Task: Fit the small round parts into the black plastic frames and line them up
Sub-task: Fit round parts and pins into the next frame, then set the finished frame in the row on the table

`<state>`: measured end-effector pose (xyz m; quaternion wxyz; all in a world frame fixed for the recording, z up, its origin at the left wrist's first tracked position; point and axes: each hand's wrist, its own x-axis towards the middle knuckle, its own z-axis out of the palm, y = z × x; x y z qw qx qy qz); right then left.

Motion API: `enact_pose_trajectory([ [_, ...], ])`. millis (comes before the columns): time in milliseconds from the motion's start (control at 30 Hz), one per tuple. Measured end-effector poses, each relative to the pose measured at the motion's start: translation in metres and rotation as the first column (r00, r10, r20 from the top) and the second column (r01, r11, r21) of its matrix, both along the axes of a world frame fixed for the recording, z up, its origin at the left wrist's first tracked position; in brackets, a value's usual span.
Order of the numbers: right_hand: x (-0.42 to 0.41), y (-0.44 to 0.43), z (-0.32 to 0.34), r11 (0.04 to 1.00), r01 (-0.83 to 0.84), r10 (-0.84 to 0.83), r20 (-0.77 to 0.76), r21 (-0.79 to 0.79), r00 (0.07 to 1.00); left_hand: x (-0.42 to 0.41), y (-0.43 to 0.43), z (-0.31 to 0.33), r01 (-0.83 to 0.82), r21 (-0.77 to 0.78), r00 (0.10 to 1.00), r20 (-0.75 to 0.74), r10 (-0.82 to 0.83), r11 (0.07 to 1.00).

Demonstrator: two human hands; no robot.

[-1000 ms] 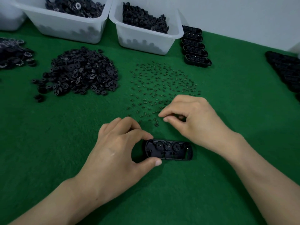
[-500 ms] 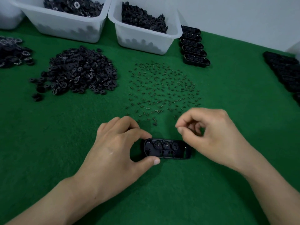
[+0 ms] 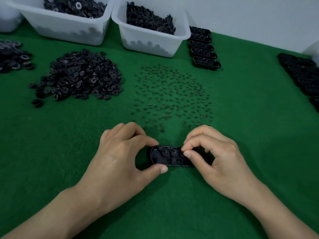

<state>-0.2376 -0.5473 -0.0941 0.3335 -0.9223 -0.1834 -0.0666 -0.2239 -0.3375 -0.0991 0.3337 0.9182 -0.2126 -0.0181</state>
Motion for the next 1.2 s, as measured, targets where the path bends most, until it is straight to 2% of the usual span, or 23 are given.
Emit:
enact_pose_trajectory([
  [367, -0.001, -0.001, 0.004, 0.999, 0.006, -0.003, 0.068, -0.053, 0.998, 0.0, 0.0, 0.001, -0.002, 0.008, 1.0, 0.004, 0.002, 1.0],
  [500, 0.0, -0.008, 0.008, 0.991, 0.064, -0.056, -0.064, 0.118, 0.996, 0.0, -0.001, 0.0, 0.003, 0.023, 1.0, 0.011, -0.003, 1.0],
  [567, 0.0, -0.013, 0.01, 0.981, 0.119, -0.101, -0.12, 0.155, 0.988, 0.0, 0.0, 0.0, 0.001, 0.028, 1.0, 0.014, -0.002, 1.0],
  [633, -0.002, -0.016, 0.01, 0.983, 0.124, -0.109, -0.116, 0.133, 0.987, -0.001, 0.0, -0.001, 0.004, 0.032, 1.0, 0.019, -0.005, 0.999],
  [833, -0.01, -0.012, 0.013, 0.999, -0.04, 0.042, -0.112, 0.022, 0.993, -0.001, -0.001, 0.0, -0.009, 0.034, 0.999, 0.041, 0.007, 0.999],
  [1000, -0.01, -0.011, 0.008, 0.999, -0.051, 0.05, -0.098, -0.012, 0.994, -0.005, -0.004, 0.008, -0.031, 0.017, 0.998, 0.063, 0.03, 0.999],
  [1200, -0.01, -0.016, 0.005, 1.0, -0.021, 0.021, -0.021, 0.004, 1.0, -0.01, -0.006, 0.017, -0.139, -0.13, 0.99, -0.041, 0.135, 0.982],
])
